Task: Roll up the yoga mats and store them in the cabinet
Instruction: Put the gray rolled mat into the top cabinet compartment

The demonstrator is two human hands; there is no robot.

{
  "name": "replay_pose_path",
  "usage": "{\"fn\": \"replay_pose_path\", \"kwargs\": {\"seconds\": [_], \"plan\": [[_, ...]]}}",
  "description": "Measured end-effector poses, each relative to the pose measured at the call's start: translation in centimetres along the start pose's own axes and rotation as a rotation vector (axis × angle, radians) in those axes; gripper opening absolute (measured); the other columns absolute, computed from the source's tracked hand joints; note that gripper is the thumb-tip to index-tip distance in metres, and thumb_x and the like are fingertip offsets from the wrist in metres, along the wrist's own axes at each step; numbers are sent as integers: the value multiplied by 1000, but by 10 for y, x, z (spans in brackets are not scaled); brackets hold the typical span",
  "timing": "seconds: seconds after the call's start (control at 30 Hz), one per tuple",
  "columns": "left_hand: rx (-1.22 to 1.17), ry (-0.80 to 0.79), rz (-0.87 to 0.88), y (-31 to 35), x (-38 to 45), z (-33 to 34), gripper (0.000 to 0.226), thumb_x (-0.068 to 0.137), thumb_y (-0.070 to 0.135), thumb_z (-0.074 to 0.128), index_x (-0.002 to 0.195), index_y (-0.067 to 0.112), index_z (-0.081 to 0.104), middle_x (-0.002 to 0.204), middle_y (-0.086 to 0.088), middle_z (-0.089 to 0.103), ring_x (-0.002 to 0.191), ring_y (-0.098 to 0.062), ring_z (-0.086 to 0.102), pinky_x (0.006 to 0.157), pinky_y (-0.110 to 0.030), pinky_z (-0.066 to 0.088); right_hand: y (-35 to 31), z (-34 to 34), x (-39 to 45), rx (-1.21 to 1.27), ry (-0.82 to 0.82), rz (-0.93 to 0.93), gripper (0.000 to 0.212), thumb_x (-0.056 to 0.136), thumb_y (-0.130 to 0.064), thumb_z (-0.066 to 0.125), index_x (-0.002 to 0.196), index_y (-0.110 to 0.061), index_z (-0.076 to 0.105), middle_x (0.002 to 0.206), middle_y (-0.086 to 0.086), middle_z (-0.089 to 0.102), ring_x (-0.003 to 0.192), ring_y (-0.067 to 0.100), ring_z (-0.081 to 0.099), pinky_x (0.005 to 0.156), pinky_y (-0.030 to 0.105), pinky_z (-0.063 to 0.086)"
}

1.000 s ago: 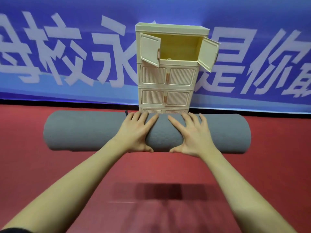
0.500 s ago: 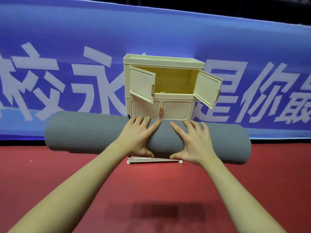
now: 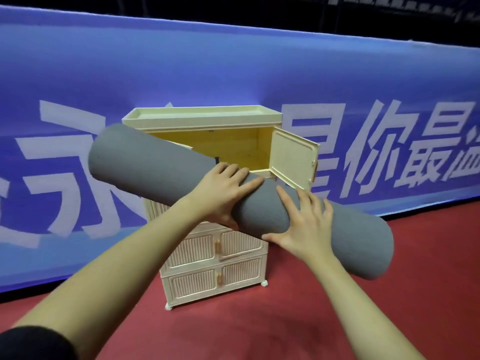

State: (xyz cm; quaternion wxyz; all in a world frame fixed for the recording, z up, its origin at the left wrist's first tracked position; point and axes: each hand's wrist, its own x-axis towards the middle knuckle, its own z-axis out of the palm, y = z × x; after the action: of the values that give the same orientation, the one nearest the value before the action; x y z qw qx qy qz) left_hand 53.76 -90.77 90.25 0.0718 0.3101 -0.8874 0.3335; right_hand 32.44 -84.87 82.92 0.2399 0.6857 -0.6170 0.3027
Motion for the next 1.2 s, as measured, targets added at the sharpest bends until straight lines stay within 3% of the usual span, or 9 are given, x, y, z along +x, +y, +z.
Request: {"fn": "replay_pose_path", "kwargs": {"seconds": [0.3,0.63,0.97,1.2], "plan": [[32,48,123,-53,149,54,115,46,77,68,140,16,40,124,-13,56,108,-34,54,90,-44,43,81,66,94,-34,77,143,108,39,-72,77,135,-30,49,124,17,56,110,37,53,96,53,35],[-48,72,278,-62,237,141,121,44,76,71,140,16,31,122,-15,56,103,-35,56,87,-45,46,131,131,115,-117,8,264,109,40,-71,78,135,-27,49,124,21,57,109,40,54,93,52,37],[-205,57,346,-69,238,224,119,45,81,67,139,16,36,122,-14,58,103,-34,58,86,-43,45,116,180,113,-173,-151,348,108,35,-72,76,132,-30,53,122,17,58,104,37,56,89,50,41],[-264,-20,267,-90,192,254,120,41,82,62,139,17,40,123,-10,59,106,-31,57,86,-40,46,81,208,117,-130,-198,263,108,33,-71,77,129,-27,56,114,16,60,103,35,57,87,49,43]]}}
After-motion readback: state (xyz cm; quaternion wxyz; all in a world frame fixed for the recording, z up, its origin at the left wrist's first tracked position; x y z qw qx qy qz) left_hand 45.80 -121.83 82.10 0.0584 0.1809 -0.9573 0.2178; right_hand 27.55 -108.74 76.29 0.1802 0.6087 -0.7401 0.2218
